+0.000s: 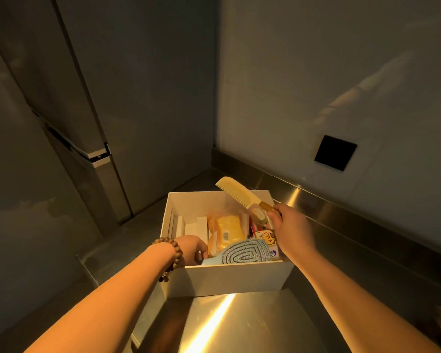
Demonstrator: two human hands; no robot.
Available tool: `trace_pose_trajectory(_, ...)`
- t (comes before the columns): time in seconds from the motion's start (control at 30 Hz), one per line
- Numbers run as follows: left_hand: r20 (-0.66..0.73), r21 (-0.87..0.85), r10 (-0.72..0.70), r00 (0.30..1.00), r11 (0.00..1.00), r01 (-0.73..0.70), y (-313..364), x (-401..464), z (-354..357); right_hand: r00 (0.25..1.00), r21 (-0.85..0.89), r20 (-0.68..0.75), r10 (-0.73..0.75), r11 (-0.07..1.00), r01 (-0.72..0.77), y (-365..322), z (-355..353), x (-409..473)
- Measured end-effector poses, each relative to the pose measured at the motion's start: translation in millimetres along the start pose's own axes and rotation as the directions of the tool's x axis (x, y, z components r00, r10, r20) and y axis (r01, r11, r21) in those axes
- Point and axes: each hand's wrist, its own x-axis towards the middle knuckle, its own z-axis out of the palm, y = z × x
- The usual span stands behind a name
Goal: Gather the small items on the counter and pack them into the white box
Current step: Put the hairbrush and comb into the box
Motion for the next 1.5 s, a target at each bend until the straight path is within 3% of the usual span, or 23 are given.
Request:
trace_pose_trajectory(0.1, 0.021, -0.013, -0.008, 1.0, 1.0, 0.009, -1.1, 1.6, 1.3, 0.999, 0.002, 0.026, -0.043, 0.999, 0.043, 0.1, 6.1, -0.8)
trace_pose_trajectory(0.23, -0.204, -0.22, -0.065, 0.977, 0.975, 0.019, 1.5, -6.5, -15.7, 0.996, 0.003, 0.047, -0.078, 0.997, 0.078, 0.5, 10.1, 2.3)
trace_pose_trajectory(0.3, -0.441, -0.199, -0.052, 0.896, 0.979, -0.041, 4.1, -12.0, -31.3, 0.992, -0.048, 0.066, -0.105, 0.993, 0.109, -1.2, 11.6, 7.3)
trace_pose_trajectory(0.37, -0.639, -0.124, -0.011, 0.769, 0.988, -0.089, 6.1, -16.9, -45.1, 0.985, -0.094, 0.092, -0.147, 0.983, 0.156, -5.5, 11.7, 12.4)
trace_pose_trajectory(0.43, -0.683, -0.04, 0.051, 0.729, 0.993, -0.108, 4.0, -16.2, -53.0, 0.965, -0.048, 0.169, -0.201, 0.976, 0.212, -10.1, 12.4, 17.3)
trace_pose_trajectory(0.57, -0.42, 0.005, 0.029, 0.907, 1.0, -0.03, 1.2, -8.4, -54.0, 0.885, 0.021, 0.344, -0.315, 0.945, 0.328, -16.5, 17.1, 26.9)
trace_pose_trajectory(0.67, -0.287, -0.117, -0.043, 0.957, 0.993, 0.009, -2.5, 3.6, -43.5, 0.854, 0.008, 0.401, -0.331, 0.934, 0.357, -20.4, 24.9, 34.1)
trace_pose_trajectory(0.93, -0.189, -0.052, -0.161, 0.969, 0.987, 0.154, -10.8, 33.6, -30.5, 0.776, -0.034, 0.581, -0.247, 0.945, 0.327, -31.0, 55.1, 52.1)
trace_pose_trajectory(1.27, 0.003, -0.156, -0.15, 0.989, 0.977, 0.148, -15.6, 45.2, -22.6, 0.677, -0.021, 0.699, -0.229, 0.94, 0.34, -24.2, 56.0, 61.6)
trace_pose_trajectory(1.5, 0.081, -0.187, -0.118, 0.99, 0.974, 0.131, -17.7, 44.6, -19.5, 0.669, 0.008, 0.705, -0.235, 0.946, 0.324, -20.3, 49.9, 59.0)
